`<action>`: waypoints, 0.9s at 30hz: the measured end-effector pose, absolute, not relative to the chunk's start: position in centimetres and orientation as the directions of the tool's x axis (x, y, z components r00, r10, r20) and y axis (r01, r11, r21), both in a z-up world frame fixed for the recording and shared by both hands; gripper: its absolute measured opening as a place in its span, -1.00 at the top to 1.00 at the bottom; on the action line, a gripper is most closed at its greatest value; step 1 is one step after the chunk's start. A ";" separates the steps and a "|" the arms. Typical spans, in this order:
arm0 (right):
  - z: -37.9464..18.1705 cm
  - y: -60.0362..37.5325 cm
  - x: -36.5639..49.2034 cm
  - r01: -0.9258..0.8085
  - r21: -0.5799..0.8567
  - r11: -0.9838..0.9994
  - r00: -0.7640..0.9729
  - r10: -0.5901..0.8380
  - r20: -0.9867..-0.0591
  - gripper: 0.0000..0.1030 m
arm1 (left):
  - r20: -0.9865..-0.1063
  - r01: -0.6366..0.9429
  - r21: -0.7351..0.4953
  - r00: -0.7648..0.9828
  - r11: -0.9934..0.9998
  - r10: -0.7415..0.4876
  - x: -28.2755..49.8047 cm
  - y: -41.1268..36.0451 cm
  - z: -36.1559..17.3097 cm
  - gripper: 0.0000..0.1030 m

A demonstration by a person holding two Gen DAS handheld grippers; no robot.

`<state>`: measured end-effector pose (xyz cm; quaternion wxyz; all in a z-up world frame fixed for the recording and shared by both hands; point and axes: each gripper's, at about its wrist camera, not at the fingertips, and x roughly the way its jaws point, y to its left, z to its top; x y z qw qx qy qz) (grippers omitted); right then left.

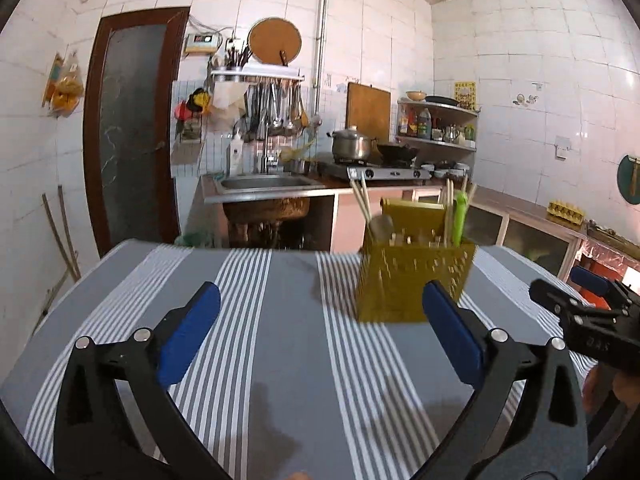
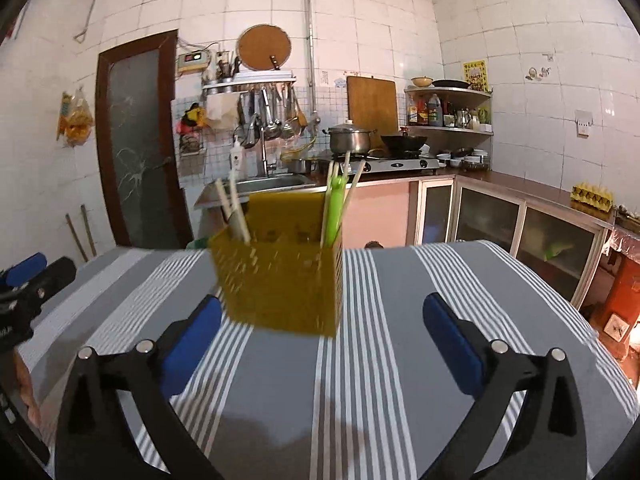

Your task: Organize utensils

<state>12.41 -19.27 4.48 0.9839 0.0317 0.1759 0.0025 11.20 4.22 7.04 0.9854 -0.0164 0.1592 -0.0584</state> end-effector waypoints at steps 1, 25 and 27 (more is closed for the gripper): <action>4.1 -19.0 11.4 0.011 0.053 0.999 0.940 0.008 -0.341 -0.91 | -0.314 0.103 -0.069 0.942 0.992 -0.120 10.2 4.4 6.4 -0.90; 0.3 -18.7 5.7 0.045 0.071 0.996 0.962 -0.024 -0.272 -0.91 | -0.272 0.089 0.048 0.960 0.995 -0.072 6.8 2.9 1.0 -0.90; 0.2 -18.4 5.7 0.043 0.062 0.997 0.963 -0.025 -0.269 -0.91 | -0.280 0.092 0.045 0.957 0.995 -0.075 7.0 2.9 0.8 -0.90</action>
